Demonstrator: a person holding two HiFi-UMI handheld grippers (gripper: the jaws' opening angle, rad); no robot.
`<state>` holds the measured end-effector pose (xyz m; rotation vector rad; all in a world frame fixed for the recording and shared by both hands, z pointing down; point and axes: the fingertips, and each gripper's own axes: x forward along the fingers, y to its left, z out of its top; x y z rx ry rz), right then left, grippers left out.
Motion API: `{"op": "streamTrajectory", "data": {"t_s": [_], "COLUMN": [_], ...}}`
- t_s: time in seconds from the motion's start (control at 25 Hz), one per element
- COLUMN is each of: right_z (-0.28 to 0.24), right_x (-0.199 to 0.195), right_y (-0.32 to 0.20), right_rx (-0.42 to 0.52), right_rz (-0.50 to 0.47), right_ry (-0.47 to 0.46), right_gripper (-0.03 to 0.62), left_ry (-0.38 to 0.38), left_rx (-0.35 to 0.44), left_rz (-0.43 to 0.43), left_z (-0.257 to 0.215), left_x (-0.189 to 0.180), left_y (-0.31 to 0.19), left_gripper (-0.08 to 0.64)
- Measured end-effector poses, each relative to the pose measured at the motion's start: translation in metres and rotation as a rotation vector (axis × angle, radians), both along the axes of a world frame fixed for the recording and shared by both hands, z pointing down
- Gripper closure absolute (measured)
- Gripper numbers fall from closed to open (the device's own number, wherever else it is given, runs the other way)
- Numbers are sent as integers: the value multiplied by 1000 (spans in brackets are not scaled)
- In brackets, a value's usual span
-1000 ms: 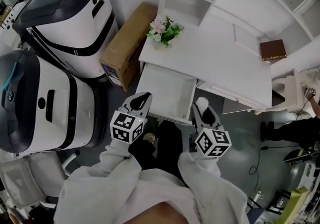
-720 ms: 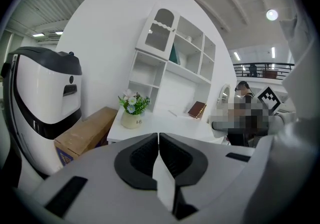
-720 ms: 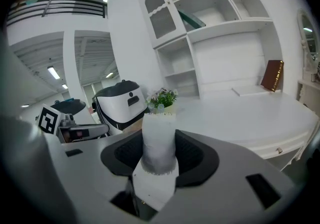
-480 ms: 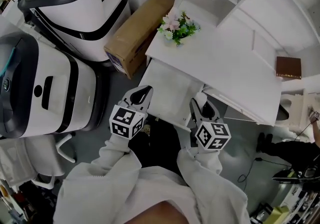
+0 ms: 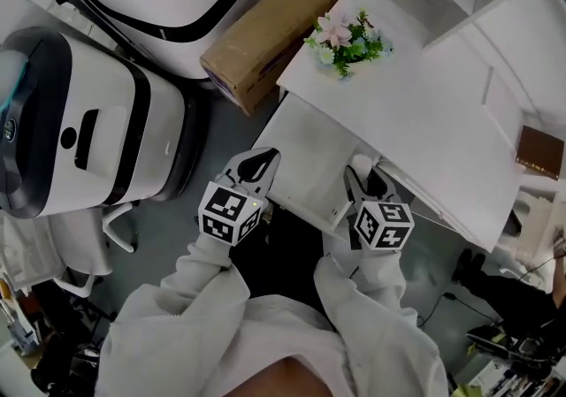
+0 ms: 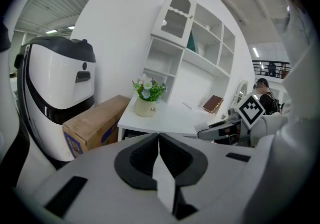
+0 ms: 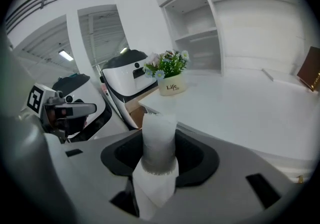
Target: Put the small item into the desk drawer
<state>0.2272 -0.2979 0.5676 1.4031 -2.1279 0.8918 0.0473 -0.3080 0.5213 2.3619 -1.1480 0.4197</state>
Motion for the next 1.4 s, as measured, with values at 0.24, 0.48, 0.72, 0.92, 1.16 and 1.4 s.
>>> {"op": "streamTrajectory", "data": {"t_s": [0.24, 0.48, 0.72, 0.92, 1.16, 1.4], "right_z": [46, 100, 141, 170, 202, 228], "right_x": [-7, -14, -24, -31, -37, -40], "right_y": [-14, -23, -31, -40, -48, -44], "right_rx": [-61, -134, -191, -226, -239, -281], "right_rz": [-89, -128, -183, -204, -248, -273], "right_ry": [23, 38, 83, 115, 170, 213], "right_gripper": [397, 397, 397, 397, 397, 397], "left_ry": [-28, -55, -79, -83, -105, -110], "left_rx": [-30, -38, -57, -81, -100, -116], "left_rz": [-30, -72, -107, -149, -157, -183], "left_z": [16, 24, 33, 43, 53, 59], "left_x": [-6, -17, -26, -32, -36, -38], "left_y": [-5, -18, -23, -23, -25, -27], "left_gripper": [537, 537, 537, 537, 537, 537]}}
